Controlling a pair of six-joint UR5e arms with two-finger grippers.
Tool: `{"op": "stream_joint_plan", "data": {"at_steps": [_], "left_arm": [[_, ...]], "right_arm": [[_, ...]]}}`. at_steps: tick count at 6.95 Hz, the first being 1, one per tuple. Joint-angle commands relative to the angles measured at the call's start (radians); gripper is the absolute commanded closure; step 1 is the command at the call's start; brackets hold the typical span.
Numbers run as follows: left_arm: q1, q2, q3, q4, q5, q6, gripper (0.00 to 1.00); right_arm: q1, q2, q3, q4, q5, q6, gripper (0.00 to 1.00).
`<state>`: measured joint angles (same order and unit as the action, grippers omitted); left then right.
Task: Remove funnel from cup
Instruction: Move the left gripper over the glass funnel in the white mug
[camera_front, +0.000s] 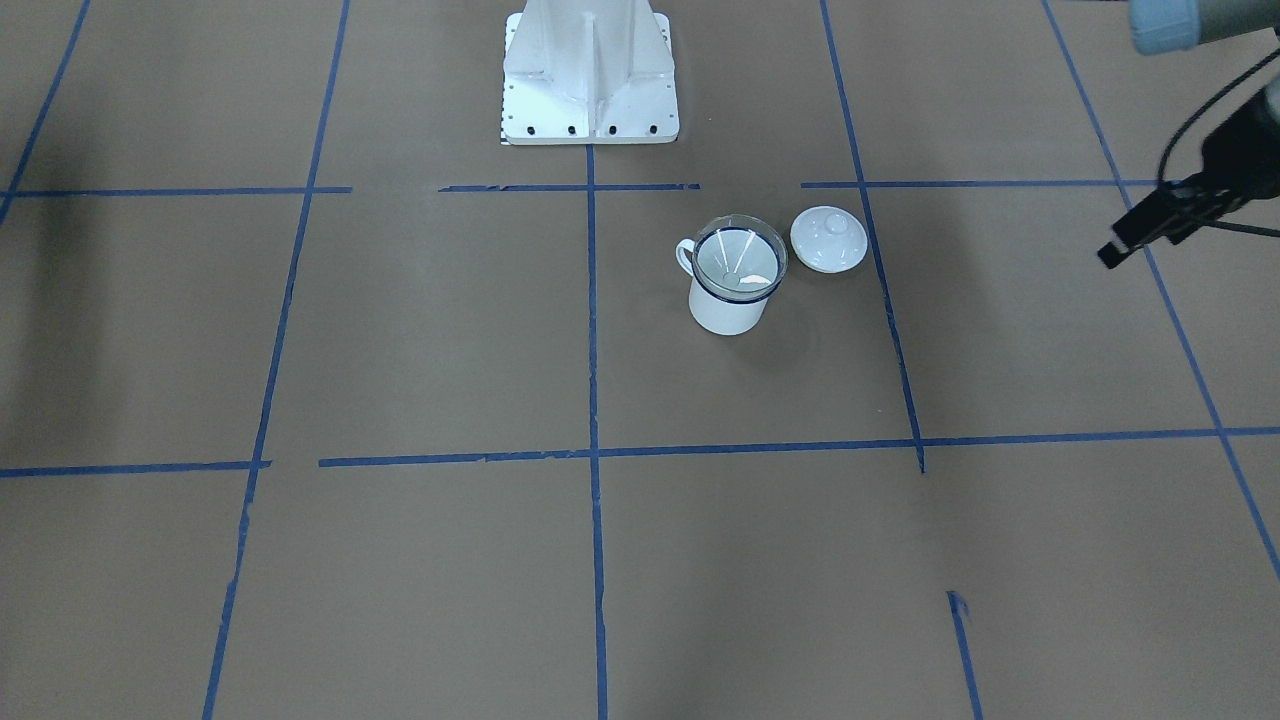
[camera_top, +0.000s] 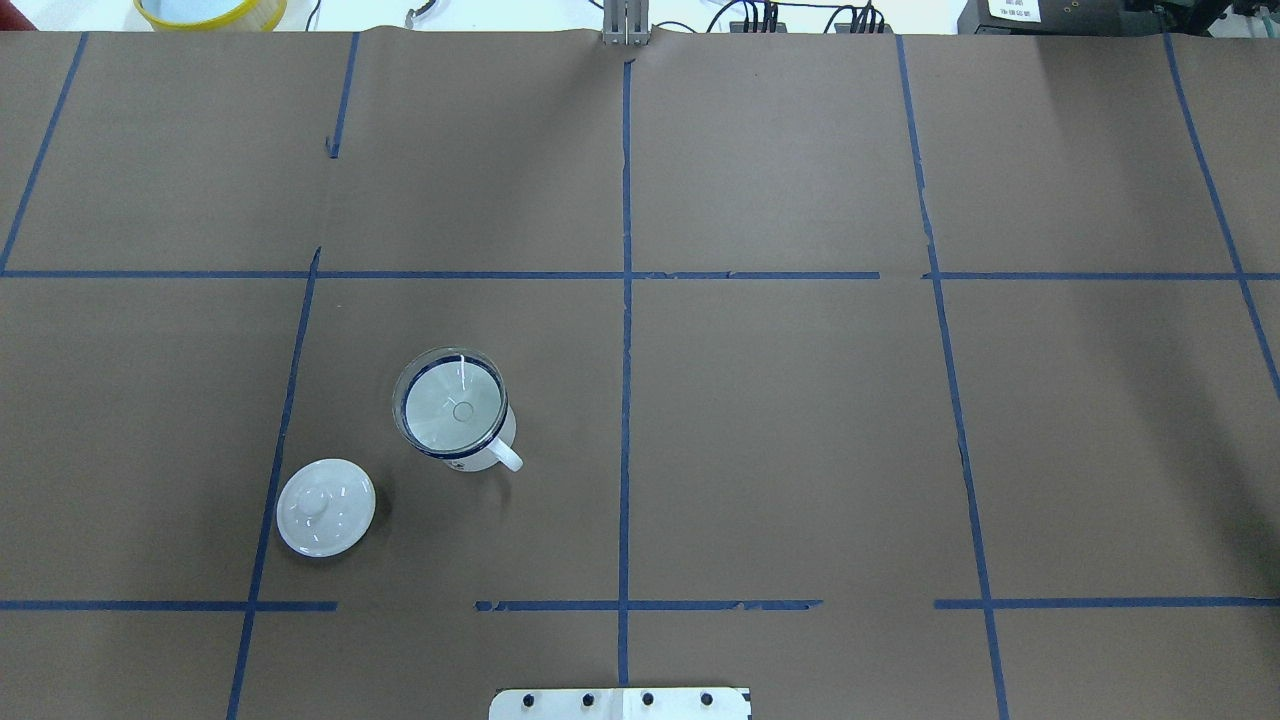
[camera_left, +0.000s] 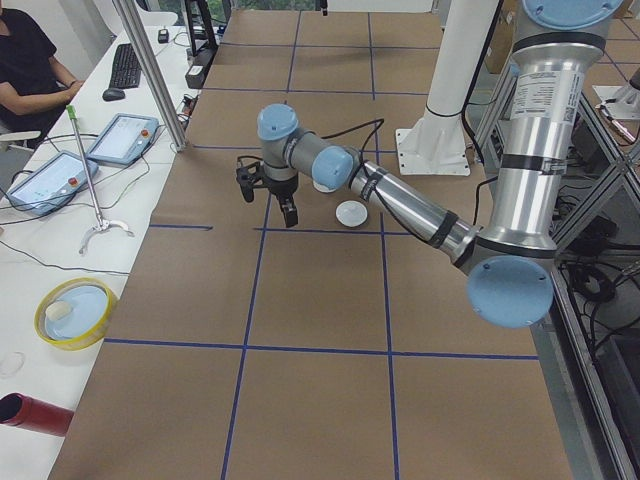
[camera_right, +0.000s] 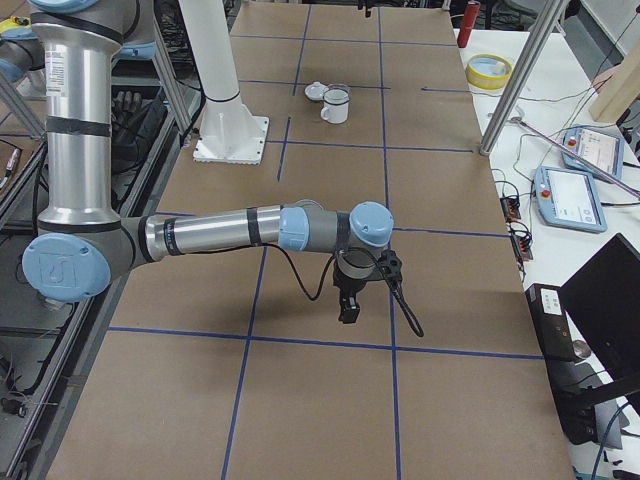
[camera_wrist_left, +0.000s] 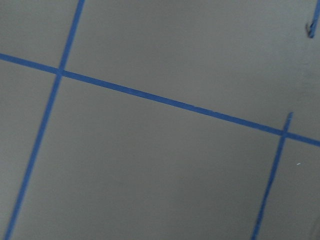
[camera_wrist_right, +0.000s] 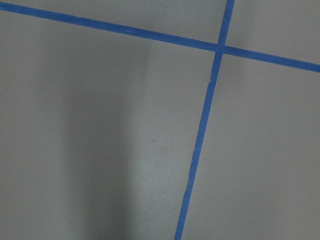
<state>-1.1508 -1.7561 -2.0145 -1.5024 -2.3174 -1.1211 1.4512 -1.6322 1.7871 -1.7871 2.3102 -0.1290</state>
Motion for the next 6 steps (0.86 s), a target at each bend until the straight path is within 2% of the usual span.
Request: {"op": "stream_joint_plan", "data": {"at_steps": [1,2,4,6], "left_arm": [[0.255,-0.257,0.003,0.089,0.168,-0.466,0.00],[0.323,-0.346,0.019,0.146,0.244,-0.556,0.00],[0.408,-0.451,0.113,0.143,0.291,-0.697,0.00],[0.485,-0.462,0.151,0.143,0.351,-0.769,0.00]], "right_arm": [[0.000,0.000,0.000,0.000,0.000,0.000,0.00],[0.000,0.002,0.000,0.000,0.000,0.000,0.00],[0.000,0.000,0.000,0.000,0.000,0.000,0.00],[0.000,0.000,0.000,0.000,0.000,0.000,0.00]]}}
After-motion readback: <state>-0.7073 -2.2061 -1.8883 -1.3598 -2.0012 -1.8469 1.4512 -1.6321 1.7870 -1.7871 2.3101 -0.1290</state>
